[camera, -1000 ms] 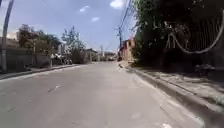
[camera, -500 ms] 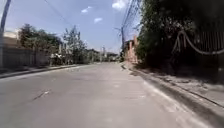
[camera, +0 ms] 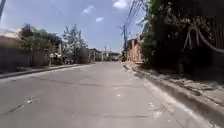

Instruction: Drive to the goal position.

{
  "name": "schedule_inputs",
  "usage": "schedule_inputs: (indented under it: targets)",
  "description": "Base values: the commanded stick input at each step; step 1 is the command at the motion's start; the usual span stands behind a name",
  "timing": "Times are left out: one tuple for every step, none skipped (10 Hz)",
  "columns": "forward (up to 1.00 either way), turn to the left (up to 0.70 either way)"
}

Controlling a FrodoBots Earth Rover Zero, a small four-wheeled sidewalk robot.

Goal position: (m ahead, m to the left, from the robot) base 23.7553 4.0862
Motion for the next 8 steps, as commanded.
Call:
schedule_inputs:
  targets:
    - [1.0,-0.14]
    - [1.0,0.0]
    - [1.0,0.0]
    - [1.0,0.0]
    - [1.0,0.0]
    - [1.0,0.0]
    - [1.0,0.0]
    - [1.0,0.0]
